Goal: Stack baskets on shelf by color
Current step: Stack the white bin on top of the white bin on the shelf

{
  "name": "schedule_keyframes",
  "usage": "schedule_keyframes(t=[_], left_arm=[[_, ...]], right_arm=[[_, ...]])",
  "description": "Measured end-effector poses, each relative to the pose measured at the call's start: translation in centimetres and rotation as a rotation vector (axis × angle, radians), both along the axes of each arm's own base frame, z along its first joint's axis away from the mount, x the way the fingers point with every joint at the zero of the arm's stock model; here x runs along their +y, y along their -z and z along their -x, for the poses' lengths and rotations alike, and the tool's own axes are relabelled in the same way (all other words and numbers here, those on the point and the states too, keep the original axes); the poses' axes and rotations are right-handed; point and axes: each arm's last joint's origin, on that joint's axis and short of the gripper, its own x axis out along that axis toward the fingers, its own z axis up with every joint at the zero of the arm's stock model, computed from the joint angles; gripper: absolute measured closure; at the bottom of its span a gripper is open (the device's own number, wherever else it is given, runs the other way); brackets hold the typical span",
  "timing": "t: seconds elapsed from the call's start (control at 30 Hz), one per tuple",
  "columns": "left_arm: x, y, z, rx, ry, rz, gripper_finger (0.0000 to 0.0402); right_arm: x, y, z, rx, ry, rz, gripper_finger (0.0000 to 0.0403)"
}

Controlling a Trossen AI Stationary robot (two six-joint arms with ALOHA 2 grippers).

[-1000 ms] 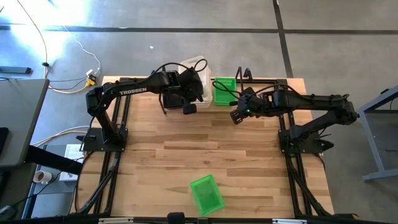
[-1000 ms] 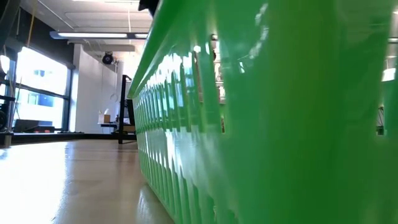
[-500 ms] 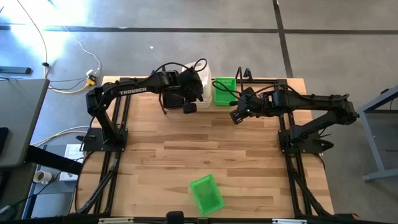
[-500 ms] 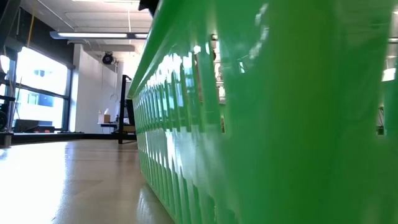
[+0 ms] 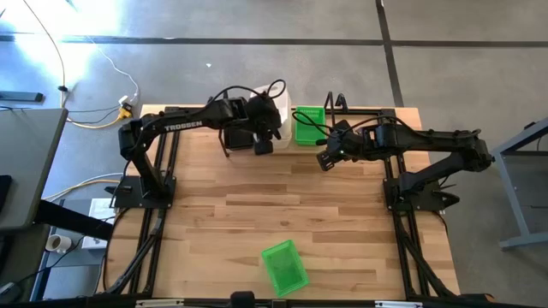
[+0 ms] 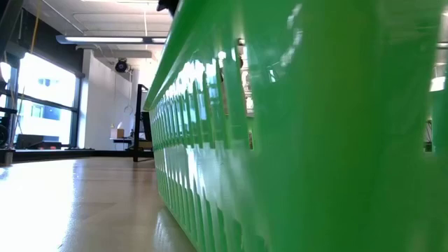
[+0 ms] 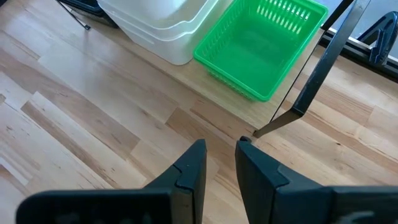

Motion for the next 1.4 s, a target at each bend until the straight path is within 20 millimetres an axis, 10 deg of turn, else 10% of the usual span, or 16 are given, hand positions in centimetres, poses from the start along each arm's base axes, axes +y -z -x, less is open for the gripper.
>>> schedule_keyframes(t=[0.57, 0.97, 1.4], left_arm=[[-0.75, 0.00, -0.33, 0.027, 0.024, -0.039, 0.0271], [-0.78, -0.02, -0.38, 0.027, 0.054, -0.038, 0.0393], [-0.88, -0.06, -0.43, 0.059, 0.042, -0.098, 0.0398]], right_arm=[[0.00, 0.00, 0.00, 0.000, 0.000, 0.000, 0.0329], [0.00, 0.00, 0.00, 0.000, -0.001, -0.001, 0.0329], [0.00, 0.00, 0.00, 0.000, 0.000, -0.001, 0.0329]])
